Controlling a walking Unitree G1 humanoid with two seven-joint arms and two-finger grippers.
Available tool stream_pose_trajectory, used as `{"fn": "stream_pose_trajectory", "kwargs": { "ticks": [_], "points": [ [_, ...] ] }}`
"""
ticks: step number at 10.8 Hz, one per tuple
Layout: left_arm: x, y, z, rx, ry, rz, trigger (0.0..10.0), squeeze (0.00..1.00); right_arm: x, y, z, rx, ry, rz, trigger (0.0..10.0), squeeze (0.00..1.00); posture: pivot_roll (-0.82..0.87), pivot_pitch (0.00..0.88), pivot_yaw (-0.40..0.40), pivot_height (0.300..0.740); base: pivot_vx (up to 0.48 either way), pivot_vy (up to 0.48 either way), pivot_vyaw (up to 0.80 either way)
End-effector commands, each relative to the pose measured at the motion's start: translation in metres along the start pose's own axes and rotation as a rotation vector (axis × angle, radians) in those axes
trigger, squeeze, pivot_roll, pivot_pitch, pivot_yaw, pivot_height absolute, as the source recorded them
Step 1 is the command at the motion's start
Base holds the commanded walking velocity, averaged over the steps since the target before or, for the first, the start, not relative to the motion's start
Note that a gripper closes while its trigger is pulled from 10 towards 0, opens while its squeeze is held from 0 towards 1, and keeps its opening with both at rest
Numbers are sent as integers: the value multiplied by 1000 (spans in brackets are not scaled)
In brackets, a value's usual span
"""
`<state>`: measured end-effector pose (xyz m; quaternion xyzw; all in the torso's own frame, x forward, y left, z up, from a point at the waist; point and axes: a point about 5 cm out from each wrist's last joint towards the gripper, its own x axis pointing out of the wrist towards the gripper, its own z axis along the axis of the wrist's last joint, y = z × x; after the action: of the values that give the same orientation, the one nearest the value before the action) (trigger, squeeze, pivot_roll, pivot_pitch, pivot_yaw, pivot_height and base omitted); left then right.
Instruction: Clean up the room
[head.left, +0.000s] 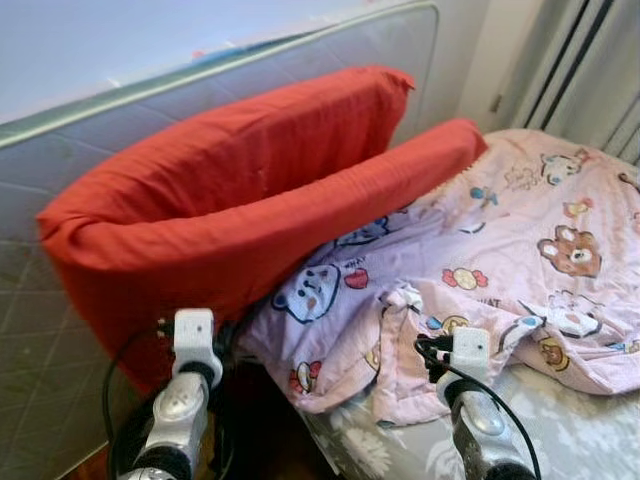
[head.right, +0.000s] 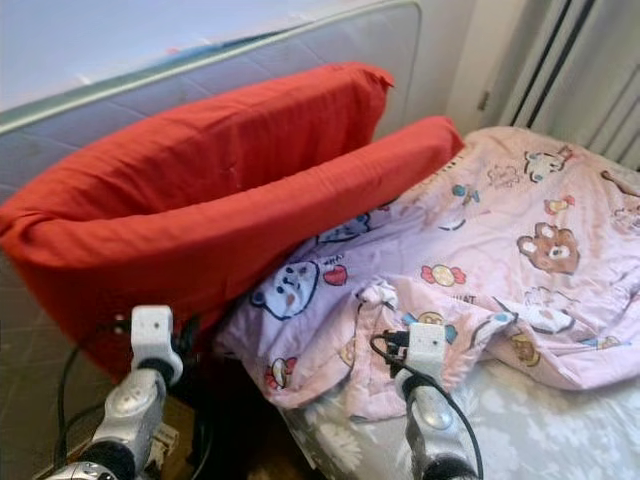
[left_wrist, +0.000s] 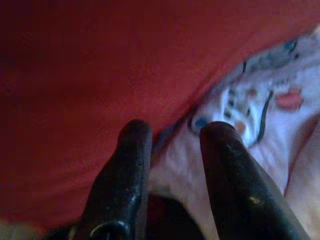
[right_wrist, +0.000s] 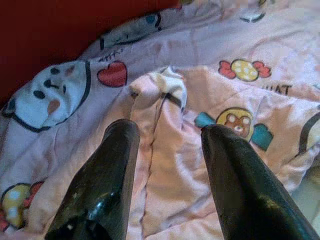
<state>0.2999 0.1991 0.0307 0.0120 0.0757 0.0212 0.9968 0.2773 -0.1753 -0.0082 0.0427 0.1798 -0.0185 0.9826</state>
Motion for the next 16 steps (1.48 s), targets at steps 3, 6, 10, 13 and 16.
{"fn": "stream_pose_trajectory", "kwargs": {
  "ticks": [3,6,10,13,16],
  "points": [
    [-14,13,-11,13,-5,26,10000,0,-5,-22,1,41,-47,-69,10000,0,121,94,-16,740,0,0,0],
    [-7,12,-5,21,-1,9,10000,0,0,-24,10,37,-45,-91,10000,0,123,94,-16,740,0,0,0],
    [-4,3,1,12,-32,-25,10000,0,3,-9,6,35,-14,-61,10000,0,132,97,-14,706,0,0,0],
    [-4,0,3,25,-47,-48,10000,0,2,-5,3,29,1,-50,10000,0,138,98,-14,666,0,0,0],
    [-5,-2,3,29,-49,-61,10000,0,2,-4,2,27,1,-52,10000,0,142,99,-13,666,0,0,0]
  ]
}}
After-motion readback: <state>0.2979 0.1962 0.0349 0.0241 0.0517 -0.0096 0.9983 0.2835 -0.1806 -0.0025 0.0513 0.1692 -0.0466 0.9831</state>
